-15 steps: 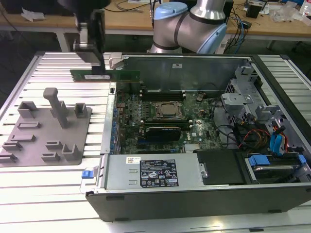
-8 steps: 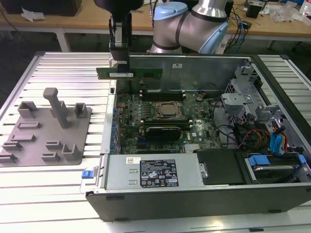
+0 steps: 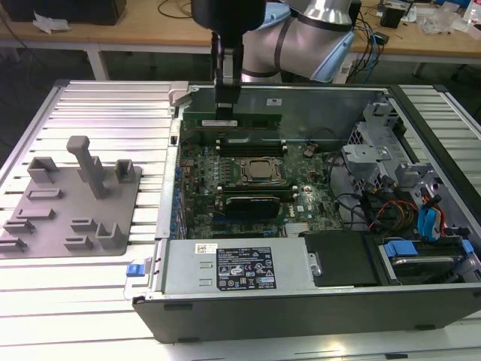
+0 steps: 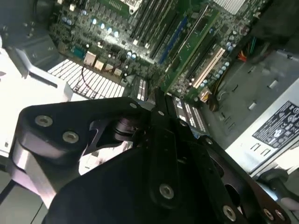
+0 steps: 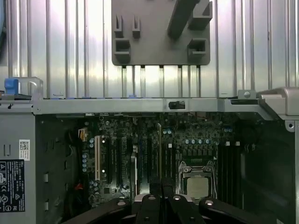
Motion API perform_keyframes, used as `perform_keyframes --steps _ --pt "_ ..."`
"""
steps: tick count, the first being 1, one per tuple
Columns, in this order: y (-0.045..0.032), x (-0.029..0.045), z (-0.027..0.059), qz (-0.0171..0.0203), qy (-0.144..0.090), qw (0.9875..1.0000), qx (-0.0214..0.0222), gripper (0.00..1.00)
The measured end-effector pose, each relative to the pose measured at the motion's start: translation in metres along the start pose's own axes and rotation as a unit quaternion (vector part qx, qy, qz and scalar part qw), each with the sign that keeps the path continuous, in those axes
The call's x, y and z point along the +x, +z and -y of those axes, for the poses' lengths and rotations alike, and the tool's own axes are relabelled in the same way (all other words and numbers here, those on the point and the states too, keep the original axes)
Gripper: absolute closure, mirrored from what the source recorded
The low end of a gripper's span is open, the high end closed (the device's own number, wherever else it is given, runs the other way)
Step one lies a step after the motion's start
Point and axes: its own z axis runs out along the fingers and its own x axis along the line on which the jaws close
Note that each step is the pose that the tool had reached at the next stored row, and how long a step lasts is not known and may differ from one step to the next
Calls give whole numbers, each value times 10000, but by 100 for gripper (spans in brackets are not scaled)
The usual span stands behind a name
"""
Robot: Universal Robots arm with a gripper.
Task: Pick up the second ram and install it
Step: 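Pick up the second ram and move it above second insertion slot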
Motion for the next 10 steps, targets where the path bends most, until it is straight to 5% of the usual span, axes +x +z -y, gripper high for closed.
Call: perform_keyframes --steps 10 --pt "157 -88 248 1 1 10000 -1 91"
